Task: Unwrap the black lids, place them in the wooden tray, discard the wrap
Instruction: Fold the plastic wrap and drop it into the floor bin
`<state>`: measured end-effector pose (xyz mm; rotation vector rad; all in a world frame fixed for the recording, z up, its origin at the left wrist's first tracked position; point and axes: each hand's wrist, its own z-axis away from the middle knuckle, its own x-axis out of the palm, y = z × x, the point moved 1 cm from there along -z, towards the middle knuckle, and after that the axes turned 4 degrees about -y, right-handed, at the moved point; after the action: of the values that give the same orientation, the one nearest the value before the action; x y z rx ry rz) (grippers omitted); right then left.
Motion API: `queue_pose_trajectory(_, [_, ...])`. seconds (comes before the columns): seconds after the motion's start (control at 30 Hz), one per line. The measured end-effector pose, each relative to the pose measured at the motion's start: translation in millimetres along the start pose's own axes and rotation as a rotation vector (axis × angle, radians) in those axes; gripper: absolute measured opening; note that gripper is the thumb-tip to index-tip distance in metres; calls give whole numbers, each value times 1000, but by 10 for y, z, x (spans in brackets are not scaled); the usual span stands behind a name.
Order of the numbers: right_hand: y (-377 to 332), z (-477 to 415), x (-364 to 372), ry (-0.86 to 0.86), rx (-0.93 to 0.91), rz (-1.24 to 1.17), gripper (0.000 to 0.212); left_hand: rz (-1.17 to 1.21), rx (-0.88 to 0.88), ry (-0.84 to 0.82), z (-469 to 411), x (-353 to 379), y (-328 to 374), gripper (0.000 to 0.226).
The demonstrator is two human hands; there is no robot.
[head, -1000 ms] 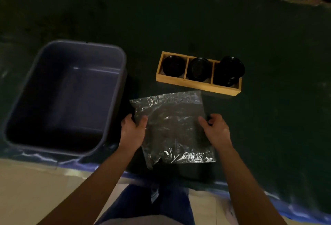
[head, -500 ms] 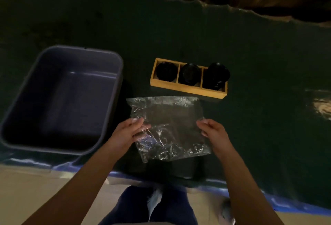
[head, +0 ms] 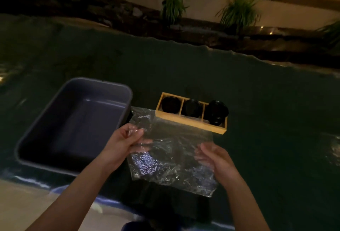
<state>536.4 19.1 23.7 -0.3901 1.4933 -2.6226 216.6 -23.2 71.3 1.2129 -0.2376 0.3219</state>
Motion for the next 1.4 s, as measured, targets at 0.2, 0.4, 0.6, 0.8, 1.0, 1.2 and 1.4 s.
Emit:
queue_pose_trajectory(0.2, [-764,99,-40,31,-299,24,24,31,88,-140,-68,182,418,41])
queue_pose_trajectory(0.4, [-1279,245,-128,-32,-418,123,22,-125,197,-194,-181,232,711,28])
queue_pose_trajectory(0.6, [-1344,289,-255,-80,-429,173,22,-187,192,-221,-324,117,705,22])
queue_pose_trajectory(0.8, [-1197,291,-197,-25,-492,174,23,-155,185,-117,-301,210,544,27])
queue_pose_trajectory(1.0, [-1077,269,-305,84,-508,70,26,-93,-278,-491,-104,215,331,84])
queue_pose_trajectory(1.2, [-1027,306,-419,76,-496,67,22,-123,-181,-306,-119,191,221,37])
queue_pose_trajectory(1.4, [-1061,323,-455,100,-511,61,22,-273,-61,-293,-206,118,255,43])
